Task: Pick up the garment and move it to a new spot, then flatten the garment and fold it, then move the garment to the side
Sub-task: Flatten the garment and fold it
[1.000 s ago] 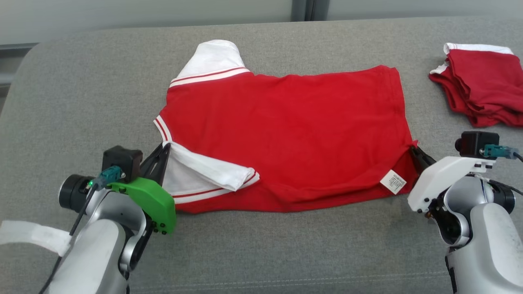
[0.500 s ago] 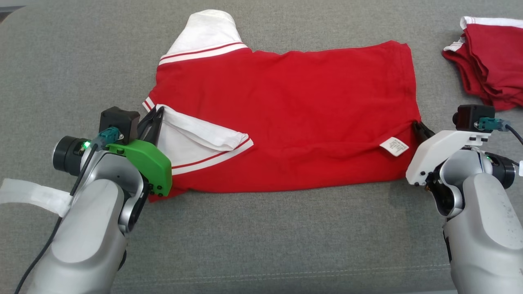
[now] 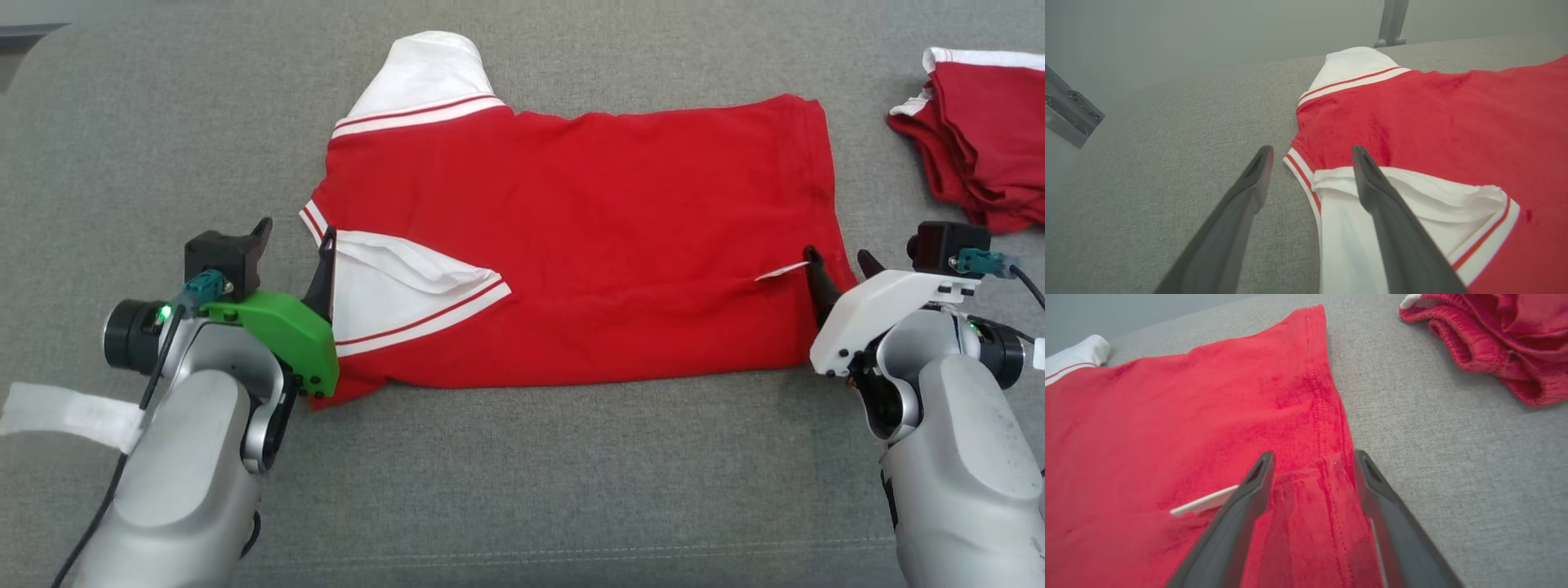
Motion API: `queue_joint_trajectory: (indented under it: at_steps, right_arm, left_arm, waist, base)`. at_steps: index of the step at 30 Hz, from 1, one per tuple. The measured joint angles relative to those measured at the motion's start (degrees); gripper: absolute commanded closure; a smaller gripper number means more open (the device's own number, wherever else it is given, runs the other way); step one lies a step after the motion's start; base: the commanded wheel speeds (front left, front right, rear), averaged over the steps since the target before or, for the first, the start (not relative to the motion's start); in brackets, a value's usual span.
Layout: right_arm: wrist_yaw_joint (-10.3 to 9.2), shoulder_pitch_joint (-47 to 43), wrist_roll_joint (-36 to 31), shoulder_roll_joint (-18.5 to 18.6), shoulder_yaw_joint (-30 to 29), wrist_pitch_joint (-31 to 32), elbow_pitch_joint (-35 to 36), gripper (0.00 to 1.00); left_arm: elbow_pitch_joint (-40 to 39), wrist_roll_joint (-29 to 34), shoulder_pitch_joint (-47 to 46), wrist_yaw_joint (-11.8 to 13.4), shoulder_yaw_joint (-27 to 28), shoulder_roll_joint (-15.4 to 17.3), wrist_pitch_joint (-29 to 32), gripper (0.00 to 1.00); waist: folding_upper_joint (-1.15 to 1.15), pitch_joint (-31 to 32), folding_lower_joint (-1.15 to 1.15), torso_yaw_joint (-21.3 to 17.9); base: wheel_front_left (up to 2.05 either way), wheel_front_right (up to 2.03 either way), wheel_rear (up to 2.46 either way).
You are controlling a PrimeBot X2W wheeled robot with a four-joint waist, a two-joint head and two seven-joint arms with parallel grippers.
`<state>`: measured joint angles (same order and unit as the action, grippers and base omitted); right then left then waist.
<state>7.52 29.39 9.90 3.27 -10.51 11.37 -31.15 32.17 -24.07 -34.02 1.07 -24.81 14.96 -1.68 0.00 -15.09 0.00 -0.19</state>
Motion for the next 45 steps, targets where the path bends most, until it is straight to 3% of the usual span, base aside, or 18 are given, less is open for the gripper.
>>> queue_joint_trajectory:
  at_steps: [9,19,30,38,39,40,41,42,43,44,45]
  right_arm:
    - [0.00,-9.18,1.18,-0.18,-0.81,-0.75,7.49,0.00]
    - [-0.01,-14.15,0.73,-0.24,-2.67,0.37,9.80,0.00]
    - [-0.01,-12.63,0.00,-0.36,-2.25,-0.76,6.31,0.00]
    - [0.00,-11.24,-0.24,-0.40,-1.16,-0.29,3.79,0.00]
    - [0.00,-11.10,-0.49,-0.38,-1.29,-0.18,3.50,0.00]
    - [0.01,-10.89,-0.56,-0.40,-1.48,-0.12,3.22,0.02]
    - [0.01,-10.68,-0.55,-0.37,-1.55,-0.13,3.03,0.26]
    - [0.01,-10.46,-0.52,-0.37,-1.64,-0.13,2.75,0.58]
    - [0.01,-10.32,-0.53,-0.34,-1.64,-0.13,2.57,0.87]
    - [0.01,-10.28,-0.53,-0.32,-1.62,-0.24,2.46,1.00]
    - [0.01,-10.27,-0.48,-0.32,-1.59,-0.36,2.36,1.00]
  left_arm:
    - [-2.37,-1.03,11.26,1.92,0.04,1.25,-2.41,0.00]
    - [-7.42,-2.14,19.81,4.35,-0.51,2.04,-1.38,0.00]
    - [-8.56,-2.18,20.22,5.39,-1.51,1.93,0.08,0.00]
    - [-6.31,-2.20,17.53,3.85,-2.89,1.29,1.12,0.00]
    - [-6.02,-2.29,17.33,3.44,-3.04,1.10,1.22,0.15]
    - [-5.80,-2.50,17.07,3.25,-3.22,0.91,1.43,0.66]
    - [-5.61,-2.61,16.85,3.03,-3.26,0.76,1.42,0.91]
    - [-5.47,-2.64,16.70,2.92,-3.33,0.65,1.35,1.00]
    - [-5.22,-2.82,16.58,2.86,-3.36,0.56,1.33,1.00]
    - [-4.93,-3.07,16.52,2.65,-3.41,0.49,1.23,1.00]
    - [-4.71,-3.09,16.45,2.63,-3.45,0.44,1.11,1.00]
  waist:
    - [0.00,4.11,0.00,0.34]
    - [0.00,5.49,0.00,0.23]
    - [0.00,3.40,0.00,1.15]
    - [0.00,1.63,0.00,1.54]
    - [0.00,1.43,0.00,1.57]
    - [0.00,1.26,0.00,1.60]
    - [0.00,1.10,0.00,1.63]
    - [0.00,0.95,0.00,1.67]
    - [0.00,0.84,0.00,1.70]
    - [0.00,0.78,0.00,1.74]
    - [0.00,0.78,0.00,1.78]
  base:
    - [0.00,0.00,0.00]
    - [0.00,0.00,0.00]
    - [0.00,0.00,0.00]
    - [0.00,0.00,0.00]
    - [0.00,0.00,0.00]
    - [0.00,0.00,0.00]
    - [0.00,0.00,0.00]
    - [0.00,0.00,0.00]
    - [0.00,0.00,0.00]
    - [0.00,0.00,0.00]
    - [0.00,0.00,0.00]
